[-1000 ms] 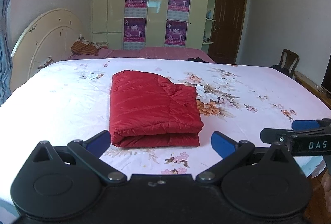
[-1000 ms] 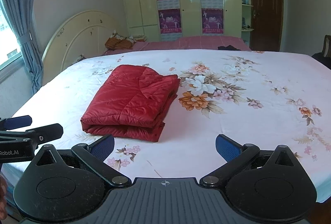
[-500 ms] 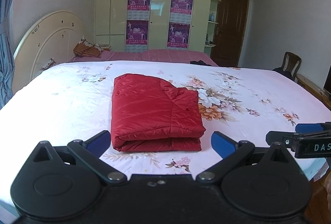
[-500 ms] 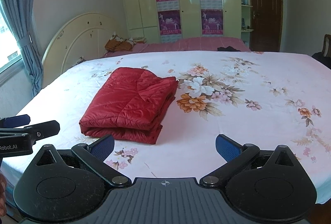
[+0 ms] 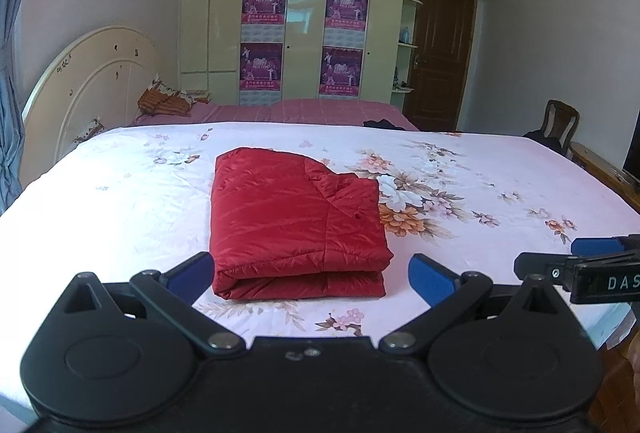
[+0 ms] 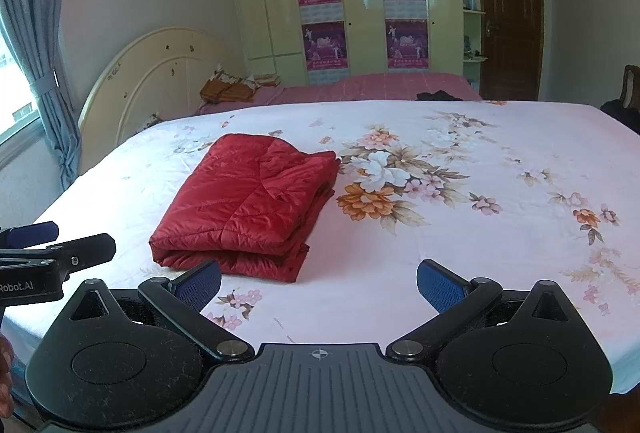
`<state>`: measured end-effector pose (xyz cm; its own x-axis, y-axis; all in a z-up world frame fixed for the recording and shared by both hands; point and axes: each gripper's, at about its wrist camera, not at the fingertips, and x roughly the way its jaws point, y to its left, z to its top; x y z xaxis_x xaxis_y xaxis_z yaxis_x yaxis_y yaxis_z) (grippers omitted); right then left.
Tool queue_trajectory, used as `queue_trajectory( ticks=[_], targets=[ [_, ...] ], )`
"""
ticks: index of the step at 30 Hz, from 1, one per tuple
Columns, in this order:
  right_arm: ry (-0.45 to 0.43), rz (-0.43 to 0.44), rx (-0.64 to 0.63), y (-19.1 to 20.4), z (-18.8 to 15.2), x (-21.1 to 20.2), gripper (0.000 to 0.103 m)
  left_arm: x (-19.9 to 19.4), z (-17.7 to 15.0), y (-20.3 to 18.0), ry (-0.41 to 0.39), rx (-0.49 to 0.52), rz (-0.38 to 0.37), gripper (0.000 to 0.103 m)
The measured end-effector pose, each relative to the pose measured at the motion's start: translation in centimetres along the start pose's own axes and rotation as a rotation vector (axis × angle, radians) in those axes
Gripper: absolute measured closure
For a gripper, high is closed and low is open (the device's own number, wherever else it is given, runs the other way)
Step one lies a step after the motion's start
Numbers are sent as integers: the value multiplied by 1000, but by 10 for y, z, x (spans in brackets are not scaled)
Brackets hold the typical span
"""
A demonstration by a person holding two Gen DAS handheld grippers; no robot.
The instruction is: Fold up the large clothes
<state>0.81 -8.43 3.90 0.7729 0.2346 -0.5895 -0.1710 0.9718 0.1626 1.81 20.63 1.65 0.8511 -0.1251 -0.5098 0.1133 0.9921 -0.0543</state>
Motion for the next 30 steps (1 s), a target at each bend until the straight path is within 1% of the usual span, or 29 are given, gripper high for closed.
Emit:
queue_trajectory(
  ticks=[30],
  targets=[
    [-5, 1, -15, 3, 1, -1, 0, -7, 0, 4, -16, -3, 6, 0]
  ],
)
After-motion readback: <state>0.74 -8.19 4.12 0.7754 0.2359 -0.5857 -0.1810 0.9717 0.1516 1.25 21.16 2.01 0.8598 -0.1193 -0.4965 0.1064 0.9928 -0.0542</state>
